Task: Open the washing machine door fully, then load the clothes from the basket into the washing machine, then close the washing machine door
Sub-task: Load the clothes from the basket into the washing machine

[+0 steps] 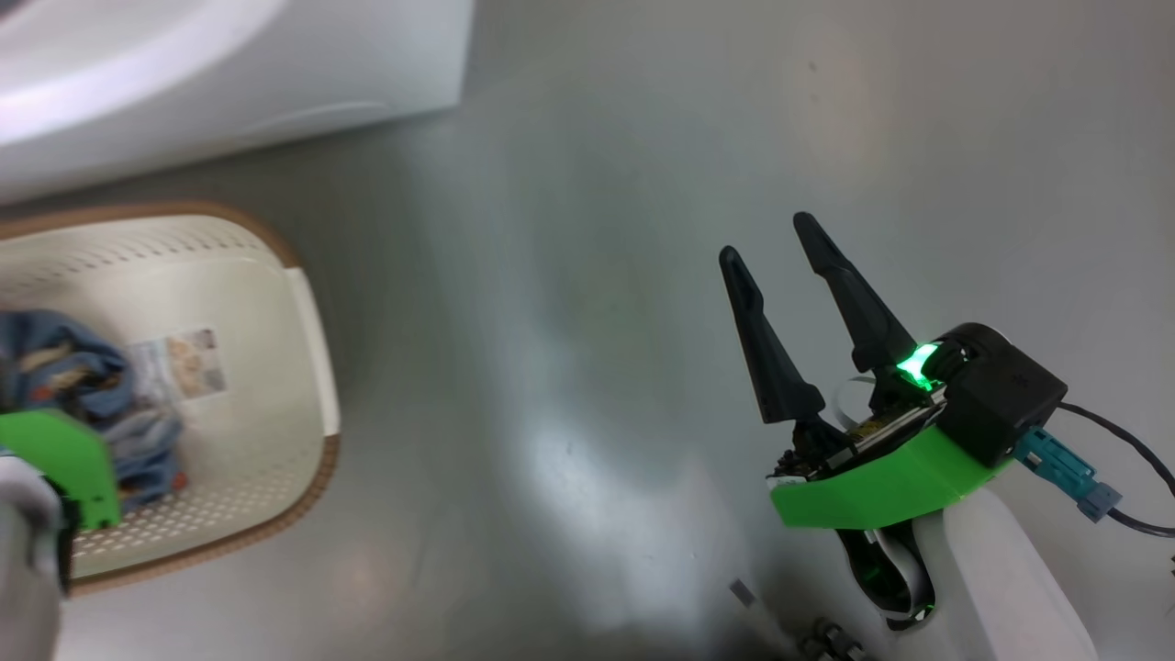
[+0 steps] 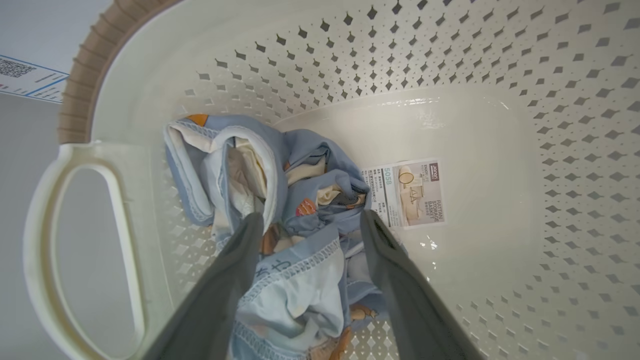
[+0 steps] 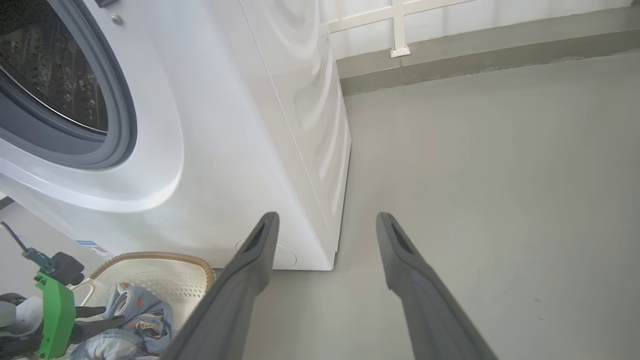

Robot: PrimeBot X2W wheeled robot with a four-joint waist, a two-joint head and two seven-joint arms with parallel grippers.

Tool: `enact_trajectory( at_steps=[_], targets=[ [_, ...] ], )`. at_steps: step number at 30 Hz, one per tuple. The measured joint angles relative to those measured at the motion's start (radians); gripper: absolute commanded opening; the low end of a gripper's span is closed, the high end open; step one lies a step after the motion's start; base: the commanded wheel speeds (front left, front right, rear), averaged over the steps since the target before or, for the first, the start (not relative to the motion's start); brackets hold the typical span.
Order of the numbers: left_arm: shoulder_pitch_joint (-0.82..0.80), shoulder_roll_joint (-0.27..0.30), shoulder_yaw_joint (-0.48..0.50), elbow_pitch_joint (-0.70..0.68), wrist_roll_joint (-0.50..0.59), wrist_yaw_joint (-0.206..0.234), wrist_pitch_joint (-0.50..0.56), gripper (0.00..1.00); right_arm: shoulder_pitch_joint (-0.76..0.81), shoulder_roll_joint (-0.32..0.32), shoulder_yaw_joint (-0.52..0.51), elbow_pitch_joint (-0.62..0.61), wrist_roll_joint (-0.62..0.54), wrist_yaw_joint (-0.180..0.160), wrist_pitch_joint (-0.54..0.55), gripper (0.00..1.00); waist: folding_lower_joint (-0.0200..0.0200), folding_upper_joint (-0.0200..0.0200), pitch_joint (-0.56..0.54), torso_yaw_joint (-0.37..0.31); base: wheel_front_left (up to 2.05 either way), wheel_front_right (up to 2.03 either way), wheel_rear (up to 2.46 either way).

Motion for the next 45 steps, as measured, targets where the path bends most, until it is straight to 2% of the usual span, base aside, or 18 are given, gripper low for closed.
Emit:
enact_trajectory(
  at_steps=[6, 10, 17, 23, 24, 26, 27, 28, 29, 35, 36, 40, 42, 45],
  targets=[
    [-0.023, 0.072, -0.006, 0.040, 0.031, 0.046, 0.020, 1.00, -0.024, 0.001, 0.024, -0.011, 0.032, 0.000, 0.000, 1.00, 0.0000, 0.0000, 0.065, -0.046, 0.00, 0.00, 0.00],
    [-0.025, 0.112, 0.005, 0.059, 0.025, 0.054, 0.035, 1.00, -0.039, 0.001, 0.028, -0.013, 0.059, 0.000, 0.000, 1.00, 0.0000, 0.0000, 0.104, -0.075, 0.00, 0.00, 0.00],
    [-0.048, 0.130, 0.025, 0.059, 0.002, 0.056, 0.056, 1.00, -0.044, 0.002, 0.039, -0.019, 0.075, 0.000, 0.000, 1.00, 0.0000, 0.0000, 0.165, -0.110, 0.00, 0.00, 0.00],
    [-0.061, 0.148, 0.039, 0.059, -0.020, 0.078, 0.079, 1.00, -0.067, 0.004, 0.053, -0.021, 0.092, 0.000, 0.000, 1.00, 0.0000, 0.0000, 0.201, -0.131, 0.00, 0.00, 0.00],
    [-0.061, 0.148, 0.040, 0.058, -0.026, 0.080, 0.079, 0.88, -0.067, 0.004, 0.054, -0.021, 0.096, 0.000, 0.000, 1.00, 0.0000, 0.0000, 0.205, -0.134, 0.00, 0.00, 0.00],
    [-0.061, 0.152, 0.040, 0.054, -0.027, 0.081, 0.079, 0.37, -0.067, 0.004, 0.055, -0.021, 0.098, 0.000, 0.000, 1.00, 0.0000, 0.0000, 0.210, -0.138, 0.00, 0.00, 0.00],
    [-0.061, 0.154, 0.040, 0.051, -0.027, 0.082, 0.079, 0.23, -0.067, 0.004, 0.056, -0.021, 0.098, 0.000, 0.000, 1.00, 0.0000, 0.0000, 0.212, -0.139, 0.00, 0.00, 0.00],
    [-0.062, 0.156, 0.040, 0.048, -0.027, 0.084, 0.078, 0.16, -0.067, 0.004, 0.056, -0.021, 0.098, 0.000, 0.000, 1.00, 0.0000, 0.0000, 0.212, -0.139, 0.00, 0.00, 0.00],
    [-0.062, 0.157, 0.040, 0.044, -0.028, 0.089, 0.077, 0.00, -0.067, 0.004, 0.056, -0.021, 0.098, 0.000, 0.000, 1.00, 0.0000, -0.0001, 0.212, -0.139, 0.00, 0.00, 0.00],
    [-0.063, 0.157, 0.044, 0.011, -0.035, 0.093, 0.035, 0.00, -0.071, 0.004, 0.056, -0.019, 0.098, 0.000, 0.000, 1.00, 0.0000, 0.0000, 0.207, -0.135, 0.00, 0.00, 0.00],
    [-0.062, 0.143, 0.065, -0.013, -0.057, 0.099, -0.022, 0.00, -0.079, 0.004, 0.055, -0.018, 0.098, 0.000, 0.000, 1.00, 0.0000, 0.0000, 0.197, -0.129, 0.00, 0.00, 0.00],
    [-0.055, 0.117, 0.076, -0.040, -0.082, 0.099, -0.094, 0.00, -0.079, 0.004, 0.050, -0.015, 0.095, 0.000, 0.000, 1.00, 0.0000, -0.0001, 0.179, -0.119, 0.00, 0.00, 0.00],
    [-0.044, 0.077, 0.083, -0.059, -0.097, 0.099, -0.165, 0.00, -0.077, 0.004, 0.034, -0.010, 0.069, 0.000, 0.000, 1.00, 0.0000, -0.0001, 0.154, -0.103, 0.00, 0.00, 0.00],
    [-0.031, 0.040, 0.085, -0.067, -0.105, 0.098, -0.206, 0.00, -0.075, 0.003, 0.018, -0.007, 0.051, 0.000, 0.000, 1.00, 0.0000, 0.0000, 0.132, -0.086, 0.00, 0.00, 0.00]
  ],
)
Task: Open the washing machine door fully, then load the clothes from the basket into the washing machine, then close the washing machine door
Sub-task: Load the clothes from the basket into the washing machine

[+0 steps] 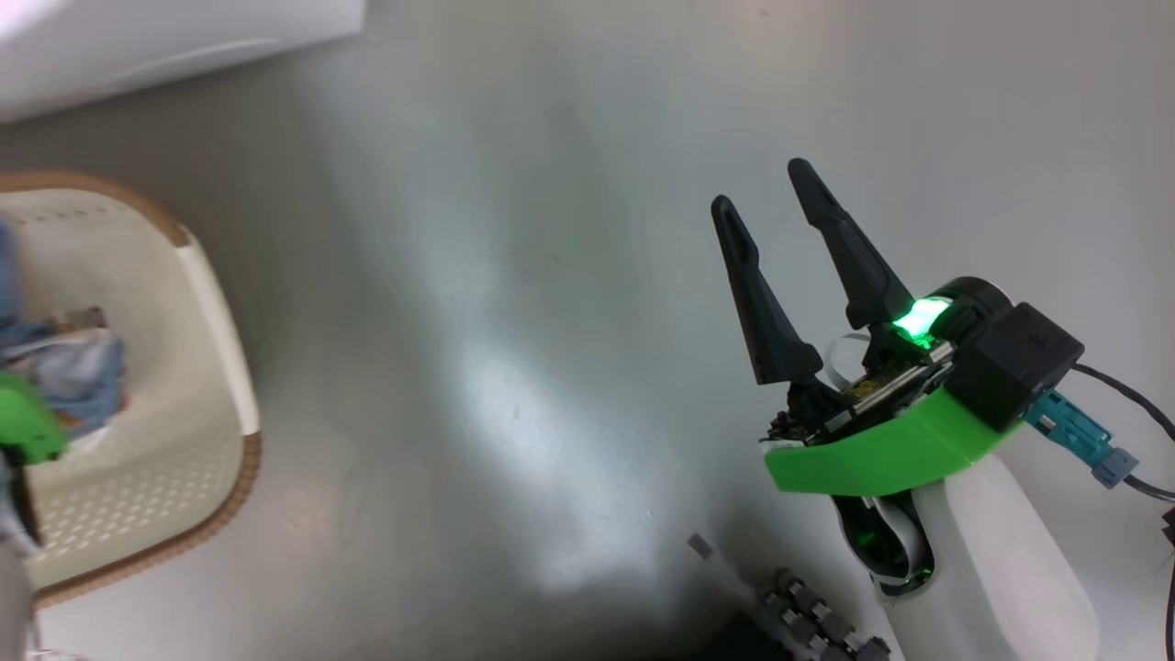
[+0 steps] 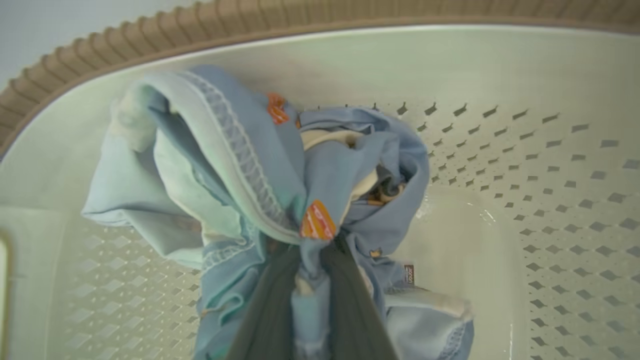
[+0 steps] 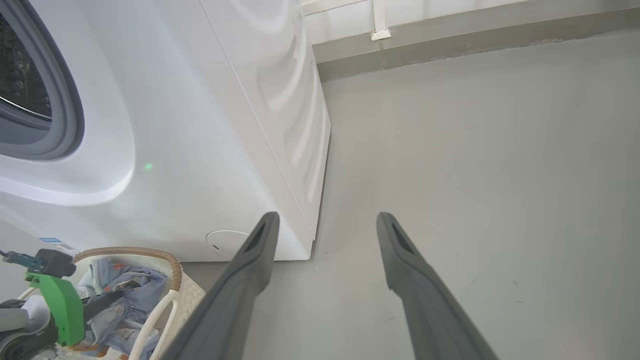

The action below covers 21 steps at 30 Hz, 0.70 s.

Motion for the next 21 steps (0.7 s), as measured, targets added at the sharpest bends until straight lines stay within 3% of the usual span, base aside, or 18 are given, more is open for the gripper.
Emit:
enact_trajectory(
  at_steps=[8, 21],
  targets=[
    [0.041, -0.096, 0.011, -0.072, -0.008, -0.003, -0.044, 0.00, 0.052, 0.000, -0.041, 0.014, -0.071, 0.000, 0.000, 1.00, 0.0000, 0.0000, -0.076, 0.061, 0.00, 0.00, 0.00],
    [0.280, -0.202, 0.092, -0.438, 0.097, -0.002, -0.047, 0.00, 0.161, -0.036, -0.109, 0.042, -0.118, 0.000, 0.000, 1.00, 0.0000, 0.0000, -0.255, 0.164, 0.00, 0.00, 0.00]
  ],
)
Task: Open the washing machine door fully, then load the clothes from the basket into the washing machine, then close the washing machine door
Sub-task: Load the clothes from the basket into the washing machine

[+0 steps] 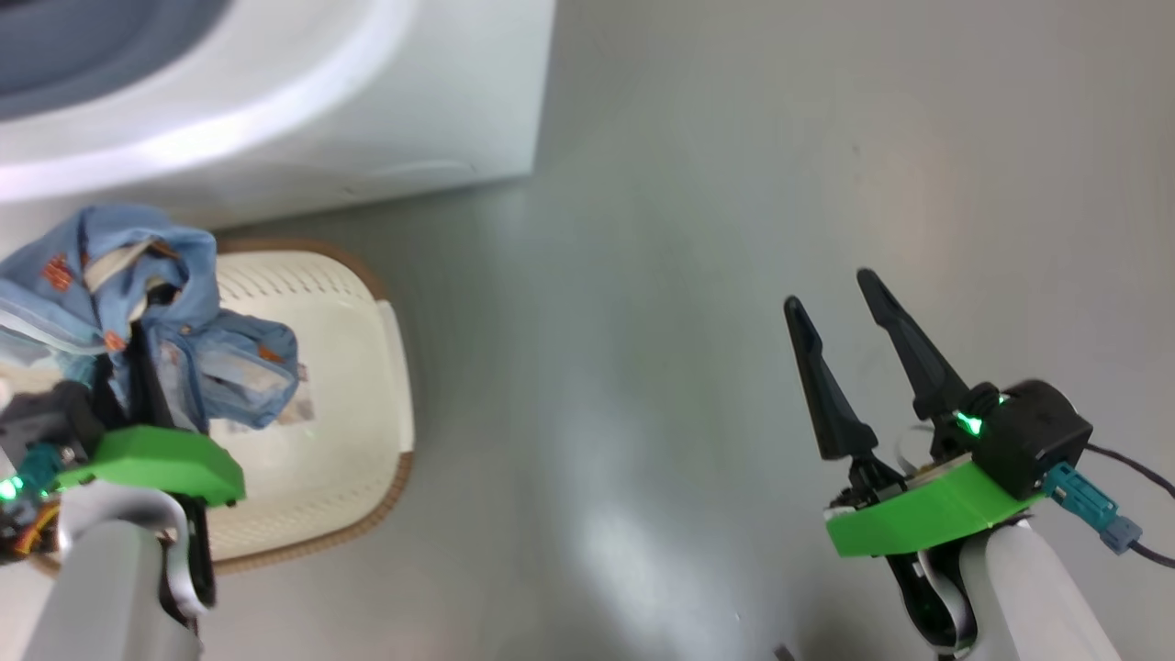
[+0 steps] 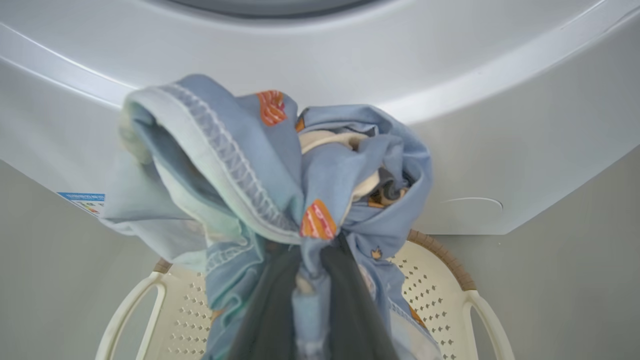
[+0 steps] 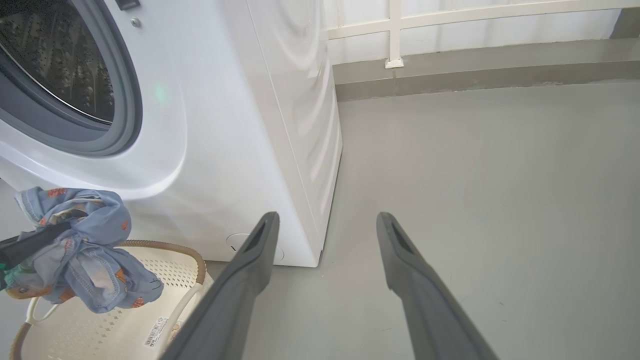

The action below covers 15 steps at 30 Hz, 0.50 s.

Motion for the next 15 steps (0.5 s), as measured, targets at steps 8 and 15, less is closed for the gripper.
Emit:
enact_trajectory(
  at_steps=[8, 15],
  targets=[
    [0.131, -0.042, 0.023, -0.173, 0.068, -0.016, 0.000, 0.00, 0.057, -0.007, -0.019, 0.028, -0.016, 0.000, 0.002, 1.00, 0.0000, 0.0000, -0.130, 0.046, 0.00, 0.00, 0.00],
    [0.272, -0.048, 0.011, -0.298, 0.106, -0.045, 0.000, 0.00, 0.142, -0.008, -0.049, 0.026, -0.046, 0.000, 0.026, 1.00, 0.0000, 0.0000, -0.271, 0.074, 0.00, 0.00, 0.00]
  ],
)
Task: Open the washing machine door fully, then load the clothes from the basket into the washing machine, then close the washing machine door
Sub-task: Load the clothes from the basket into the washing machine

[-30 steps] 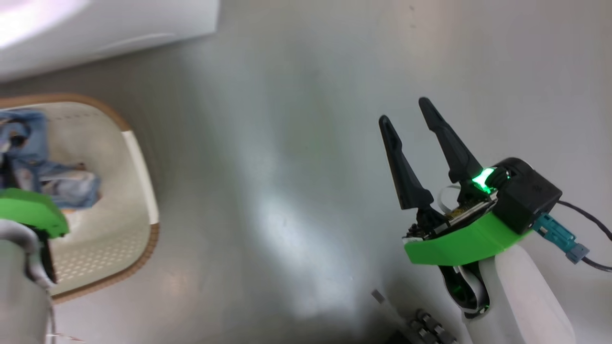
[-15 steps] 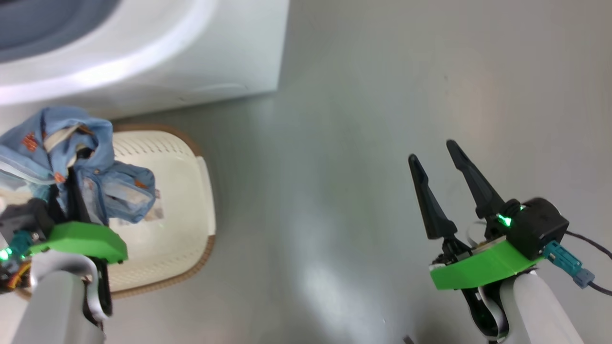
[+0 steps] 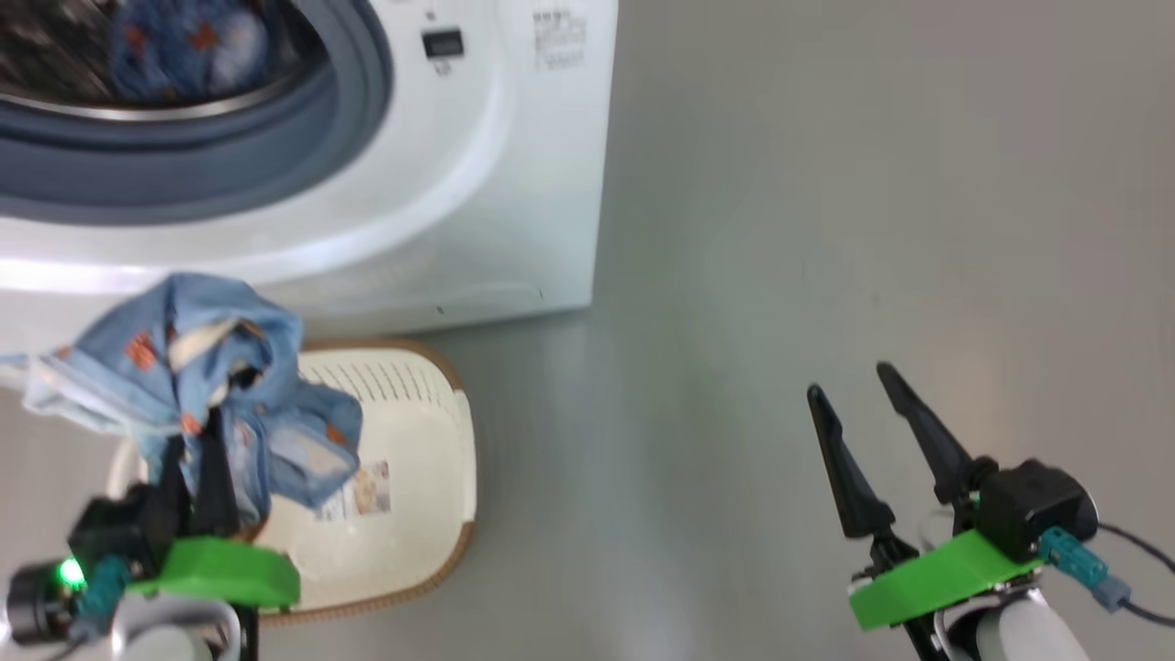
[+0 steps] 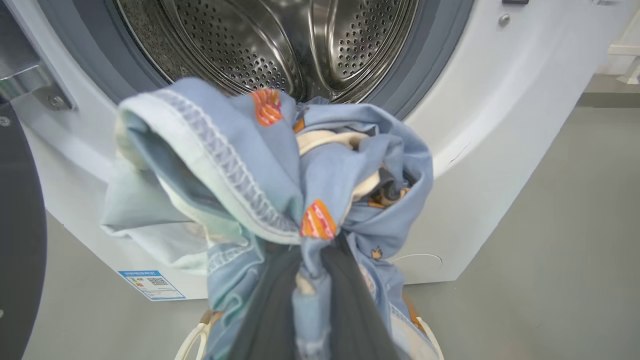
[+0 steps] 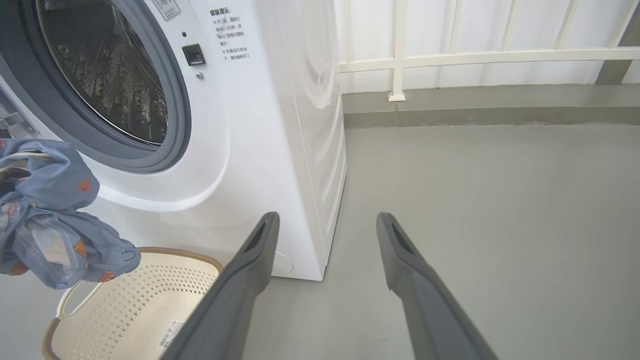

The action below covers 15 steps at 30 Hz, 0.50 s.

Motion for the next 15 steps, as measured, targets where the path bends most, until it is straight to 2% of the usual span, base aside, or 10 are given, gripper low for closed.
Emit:
enact_trajectory(
  at_steps=[15],
  targets=[
    [0.231, 0.030, -0.056, -0.193, 0.011, -0.007, 0.074, 0.00, 0.141, 0.018, -0.024, -0.071, -0.015, 0.000, 0.074, 1.00, 0.0000, 0.0000, -0.233, 0.030, 0.00, 0.00, 0.00]
  ],
)
